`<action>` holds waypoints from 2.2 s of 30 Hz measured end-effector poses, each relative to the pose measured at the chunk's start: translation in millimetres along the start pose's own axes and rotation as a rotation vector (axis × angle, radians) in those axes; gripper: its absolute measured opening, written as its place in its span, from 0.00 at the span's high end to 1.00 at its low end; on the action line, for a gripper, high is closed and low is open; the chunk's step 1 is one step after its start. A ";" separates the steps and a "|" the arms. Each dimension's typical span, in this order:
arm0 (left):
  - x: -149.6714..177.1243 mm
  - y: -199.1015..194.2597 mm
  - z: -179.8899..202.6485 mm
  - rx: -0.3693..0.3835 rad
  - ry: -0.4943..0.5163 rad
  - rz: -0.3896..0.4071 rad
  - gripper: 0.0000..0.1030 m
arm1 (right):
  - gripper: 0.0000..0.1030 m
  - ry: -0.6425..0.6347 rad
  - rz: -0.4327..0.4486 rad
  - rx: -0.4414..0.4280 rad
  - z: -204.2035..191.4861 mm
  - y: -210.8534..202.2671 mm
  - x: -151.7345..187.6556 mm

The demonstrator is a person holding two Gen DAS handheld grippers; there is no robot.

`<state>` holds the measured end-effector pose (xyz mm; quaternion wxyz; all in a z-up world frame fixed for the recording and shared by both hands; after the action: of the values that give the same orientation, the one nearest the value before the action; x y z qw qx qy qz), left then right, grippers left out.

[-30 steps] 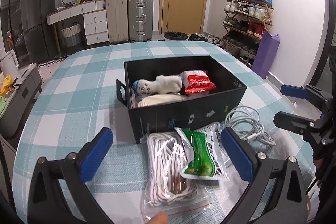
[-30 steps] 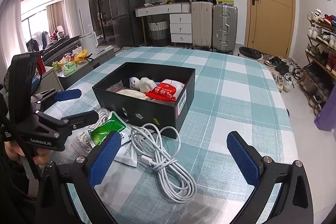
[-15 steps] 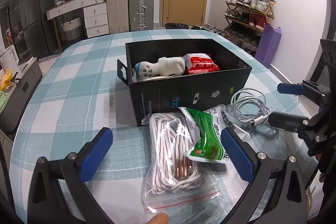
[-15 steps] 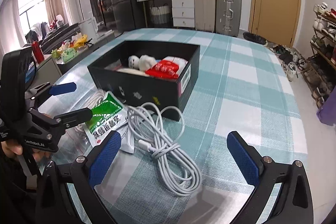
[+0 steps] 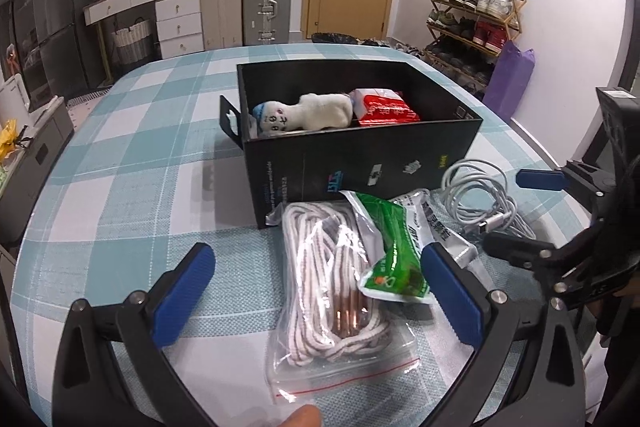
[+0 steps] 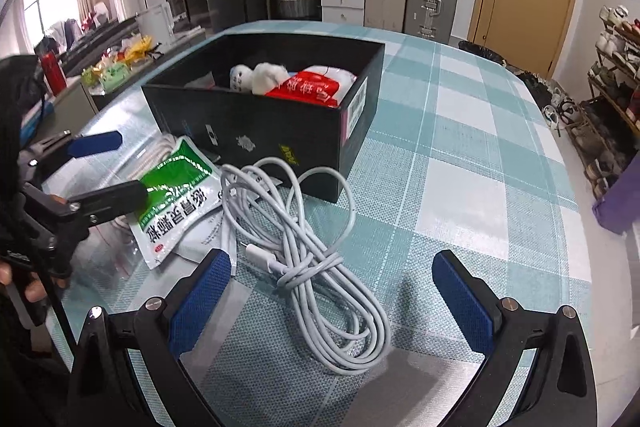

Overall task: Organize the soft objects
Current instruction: 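Move both grippers back toward the cable and packets beside the box, then grasp the coiled white cable with the right gripper while the left grasps the green packet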

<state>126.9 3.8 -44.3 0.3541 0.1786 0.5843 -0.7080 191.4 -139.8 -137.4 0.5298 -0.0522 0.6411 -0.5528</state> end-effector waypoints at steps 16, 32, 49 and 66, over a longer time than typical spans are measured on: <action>2.2 1.8 -0.6 0.022 -0.011 -0.025 0.00 | 0.17 -0.008 -0.013 0.032 -3.8 9.0 -3.5; 2.5 3.4 -3.4 0.028 -0.017 -0.030 0.00 | 0.51 -0.044 0.022 -0.078 -17.9 0.3 -2.6; 4.7 -2.4 6.5 0.006 0.000 -0.012 0.00 | 0.51 -0.038 0.125 -0.059 -8.5 -36.7 -11.7; 10.6 8.9 47.4 -0.001 0.167 -0.046 0.35 | 0.51 -0.026 0.134 -0.055 -3.4 -41.3 -11.0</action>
<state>133.6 -45.1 -45.6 0.2880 0.2232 0.6161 -0.6983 172.2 -146.2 -99.6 0.5721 -0.0309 0.6511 -0.4977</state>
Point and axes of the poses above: each gripper's, at about its wrist camera, not at the fingertips, and y roughly the way its jaws point, z to its right, x to its underside, the point moved 4 cm from there along y, roughly the way its jaws point, and after that the axes turned 13 degrees about -y, right-handed, at the moved point
